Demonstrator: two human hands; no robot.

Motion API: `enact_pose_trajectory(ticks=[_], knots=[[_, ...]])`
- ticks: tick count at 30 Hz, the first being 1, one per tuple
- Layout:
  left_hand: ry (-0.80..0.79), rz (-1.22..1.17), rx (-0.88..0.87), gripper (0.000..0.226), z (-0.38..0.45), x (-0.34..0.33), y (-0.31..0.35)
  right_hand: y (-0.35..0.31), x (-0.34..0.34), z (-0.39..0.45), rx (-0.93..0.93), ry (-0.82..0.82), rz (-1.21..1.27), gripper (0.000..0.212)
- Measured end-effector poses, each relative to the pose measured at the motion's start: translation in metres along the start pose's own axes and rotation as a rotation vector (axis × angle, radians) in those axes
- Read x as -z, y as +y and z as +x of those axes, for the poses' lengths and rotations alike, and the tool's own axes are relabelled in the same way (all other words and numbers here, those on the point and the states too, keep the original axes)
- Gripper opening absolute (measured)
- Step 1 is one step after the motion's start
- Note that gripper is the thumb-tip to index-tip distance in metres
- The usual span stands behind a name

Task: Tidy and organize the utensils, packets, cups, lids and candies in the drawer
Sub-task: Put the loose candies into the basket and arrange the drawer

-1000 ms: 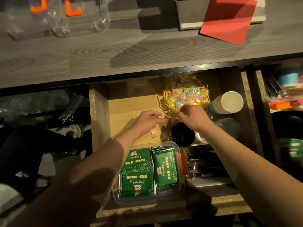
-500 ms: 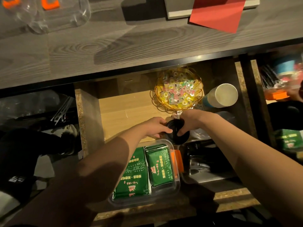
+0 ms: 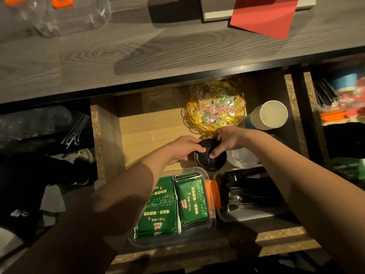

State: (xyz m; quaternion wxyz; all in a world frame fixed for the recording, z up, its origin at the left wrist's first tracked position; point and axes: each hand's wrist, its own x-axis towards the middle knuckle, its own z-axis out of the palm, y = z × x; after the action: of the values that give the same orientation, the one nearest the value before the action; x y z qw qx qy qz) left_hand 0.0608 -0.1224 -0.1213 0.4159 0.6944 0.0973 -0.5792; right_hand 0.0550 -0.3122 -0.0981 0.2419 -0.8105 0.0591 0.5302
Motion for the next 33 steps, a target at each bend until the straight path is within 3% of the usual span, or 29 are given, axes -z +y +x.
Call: enact_pose_trajectory(ticks=[6,13,17,26,30,33], knots=[[0.092,-0.196,-0.075,0.031,-0.029,0.035,0.008,-0.017,0.011,-0.013,0.134,0.163,0.355,0.067],[0.570,-0.354,-0.112,0.030,-0.055,0.068,-0.021,-0.094,-0.022,0.018,0.173,0.123,0.612,0.072],[0.769,-0.295,-0.059,0.030,-0.057,0.078,-0.049,-0.131,-0.050,0.046,0.159,0.107,0.640,0.067],[0.873,-0.058,-0.037,0.047,-0.053,0.089,-0.077,-0.158,-0.079,0.077,0.196,0.179,0.579,0.058],[0.909,0.112,-0.104,0.058,-0.060,0.087,-0.075,-0.154,-0.080,0.068,0.168,0.212,0.559,0.075],[0.946,0.196,-0.225,0.053,-0.066,0.084,-0.068,-0.142,-0.074,0.053,0.148,0.308,0.523,0.070]])
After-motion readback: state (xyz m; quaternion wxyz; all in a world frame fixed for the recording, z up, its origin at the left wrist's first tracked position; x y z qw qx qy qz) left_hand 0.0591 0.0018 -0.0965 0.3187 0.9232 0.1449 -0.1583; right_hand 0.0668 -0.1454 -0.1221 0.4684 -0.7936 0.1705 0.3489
